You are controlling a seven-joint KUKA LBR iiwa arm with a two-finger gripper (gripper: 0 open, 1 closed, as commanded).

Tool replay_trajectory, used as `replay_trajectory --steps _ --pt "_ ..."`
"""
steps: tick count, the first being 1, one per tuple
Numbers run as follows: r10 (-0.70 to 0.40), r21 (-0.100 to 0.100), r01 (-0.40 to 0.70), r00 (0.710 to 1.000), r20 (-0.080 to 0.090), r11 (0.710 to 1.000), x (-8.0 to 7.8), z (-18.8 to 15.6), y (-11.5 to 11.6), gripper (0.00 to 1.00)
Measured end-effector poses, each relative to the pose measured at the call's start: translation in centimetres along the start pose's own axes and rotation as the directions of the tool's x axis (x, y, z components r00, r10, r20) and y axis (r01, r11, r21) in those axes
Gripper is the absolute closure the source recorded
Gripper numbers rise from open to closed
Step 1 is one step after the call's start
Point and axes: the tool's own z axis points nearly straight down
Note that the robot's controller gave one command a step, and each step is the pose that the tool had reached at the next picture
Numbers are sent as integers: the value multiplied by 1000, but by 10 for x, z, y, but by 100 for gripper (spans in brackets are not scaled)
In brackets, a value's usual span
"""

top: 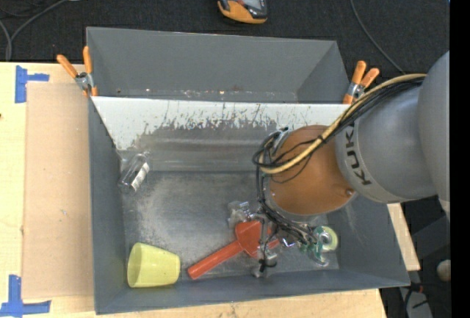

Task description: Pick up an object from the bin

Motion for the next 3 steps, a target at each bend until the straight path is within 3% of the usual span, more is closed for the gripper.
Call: replay_trajectory --steps 1,2,3 --pt "-9 2 9 1000 13 1000 1 -50 7 0" --pt "153 -2 -153 988 5 988 -11 -32 -19 0" --pt "-178 1 178 984 9 984 0 -1 -17 0"
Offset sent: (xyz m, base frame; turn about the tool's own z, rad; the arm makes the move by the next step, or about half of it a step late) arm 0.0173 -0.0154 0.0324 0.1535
